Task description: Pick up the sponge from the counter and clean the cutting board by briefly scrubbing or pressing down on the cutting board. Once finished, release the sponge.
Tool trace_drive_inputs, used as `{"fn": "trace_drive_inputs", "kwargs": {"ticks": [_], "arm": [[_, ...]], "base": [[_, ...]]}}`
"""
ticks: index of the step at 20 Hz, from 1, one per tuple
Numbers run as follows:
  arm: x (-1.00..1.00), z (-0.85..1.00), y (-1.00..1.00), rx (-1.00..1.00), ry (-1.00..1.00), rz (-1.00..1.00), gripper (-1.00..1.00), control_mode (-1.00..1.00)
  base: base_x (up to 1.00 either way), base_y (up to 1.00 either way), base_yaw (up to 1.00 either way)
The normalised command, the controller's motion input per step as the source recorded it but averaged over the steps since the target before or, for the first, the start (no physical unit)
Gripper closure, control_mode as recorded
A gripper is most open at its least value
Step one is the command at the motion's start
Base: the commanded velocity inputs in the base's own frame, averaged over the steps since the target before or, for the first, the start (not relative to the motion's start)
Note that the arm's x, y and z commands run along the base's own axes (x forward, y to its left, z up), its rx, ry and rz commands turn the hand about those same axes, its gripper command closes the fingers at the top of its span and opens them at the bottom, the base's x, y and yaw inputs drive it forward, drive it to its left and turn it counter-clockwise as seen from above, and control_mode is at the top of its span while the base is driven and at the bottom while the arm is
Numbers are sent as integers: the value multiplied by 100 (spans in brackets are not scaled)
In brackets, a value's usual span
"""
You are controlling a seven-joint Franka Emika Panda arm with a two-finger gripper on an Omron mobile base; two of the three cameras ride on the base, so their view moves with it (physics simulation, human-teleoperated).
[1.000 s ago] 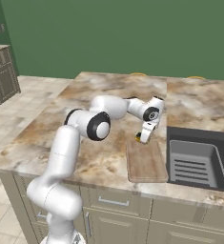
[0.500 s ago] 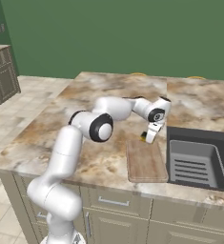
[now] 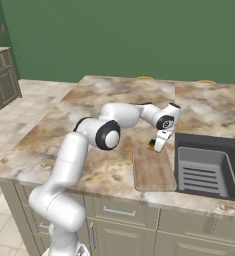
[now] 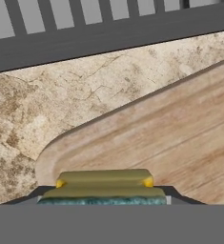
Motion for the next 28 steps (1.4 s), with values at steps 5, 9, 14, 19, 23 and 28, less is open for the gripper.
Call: {"fn": "trace_drive_inputs", "kwargs": {"ticks": [5, 9, 14, 19, 23, 28], "arm": [[-14, -22, 0, 0, 0, 0, 100, -100], [-33, -23, 0, 0, 0, 0, 100, -100], [-41, -24, 0, 0, 0, 0, 100, -100], [-50, -22, 0, 0, 0, 1, 100, -100], [-36, -3, 0, 0, 0, 0, 100, -100], [-11, 1, 0, 0, 0, 0, 100, -100]], "base": [[0, 0, 0], [0, 0, 0], [0, 0, 0], [0, 0, 0], [0, 0, 0], [0, 0, 0]]}}
